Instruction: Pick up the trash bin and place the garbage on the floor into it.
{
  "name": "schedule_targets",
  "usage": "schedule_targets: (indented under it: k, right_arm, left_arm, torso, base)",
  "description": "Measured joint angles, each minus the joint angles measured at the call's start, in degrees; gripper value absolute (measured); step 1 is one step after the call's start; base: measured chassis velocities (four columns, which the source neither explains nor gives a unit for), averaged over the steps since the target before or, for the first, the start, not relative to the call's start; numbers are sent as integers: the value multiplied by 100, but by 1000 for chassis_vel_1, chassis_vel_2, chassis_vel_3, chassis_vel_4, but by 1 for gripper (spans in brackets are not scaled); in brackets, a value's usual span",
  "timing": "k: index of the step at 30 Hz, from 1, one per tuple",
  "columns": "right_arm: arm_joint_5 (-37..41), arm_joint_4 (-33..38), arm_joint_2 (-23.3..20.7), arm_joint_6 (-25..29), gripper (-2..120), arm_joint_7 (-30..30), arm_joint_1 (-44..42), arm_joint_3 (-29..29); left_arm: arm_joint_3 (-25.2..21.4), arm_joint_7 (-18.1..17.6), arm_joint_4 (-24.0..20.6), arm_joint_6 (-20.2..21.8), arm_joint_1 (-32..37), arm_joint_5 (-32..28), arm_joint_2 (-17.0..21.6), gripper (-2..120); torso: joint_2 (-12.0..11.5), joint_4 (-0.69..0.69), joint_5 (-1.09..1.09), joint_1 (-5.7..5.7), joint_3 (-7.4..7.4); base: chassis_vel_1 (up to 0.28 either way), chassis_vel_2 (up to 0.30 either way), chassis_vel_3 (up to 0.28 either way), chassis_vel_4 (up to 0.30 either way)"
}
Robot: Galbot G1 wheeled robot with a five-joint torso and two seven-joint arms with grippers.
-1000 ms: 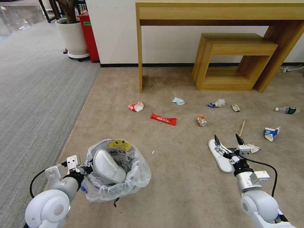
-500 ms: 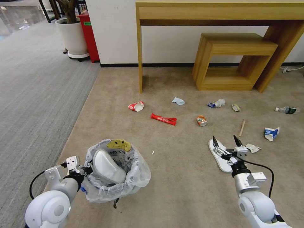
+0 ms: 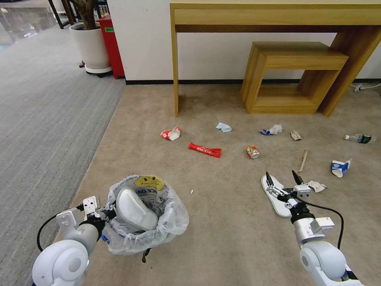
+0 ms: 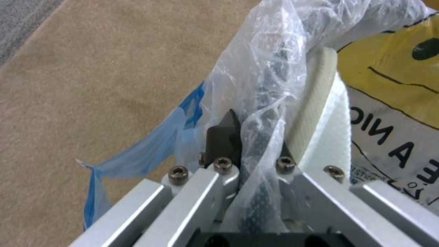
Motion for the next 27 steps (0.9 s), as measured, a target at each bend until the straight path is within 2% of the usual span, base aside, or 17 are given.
schedule_targets:
  k: [27]
  right_arm:
    - [64,-249,-10,-2,99,-118,233,-142]
  left_arm:
    - [-47,43,111,-45,7,87,-66,1]
  torso:
    - [0,0,0,0,0]
  base:
    - [-43,40,46,-41]
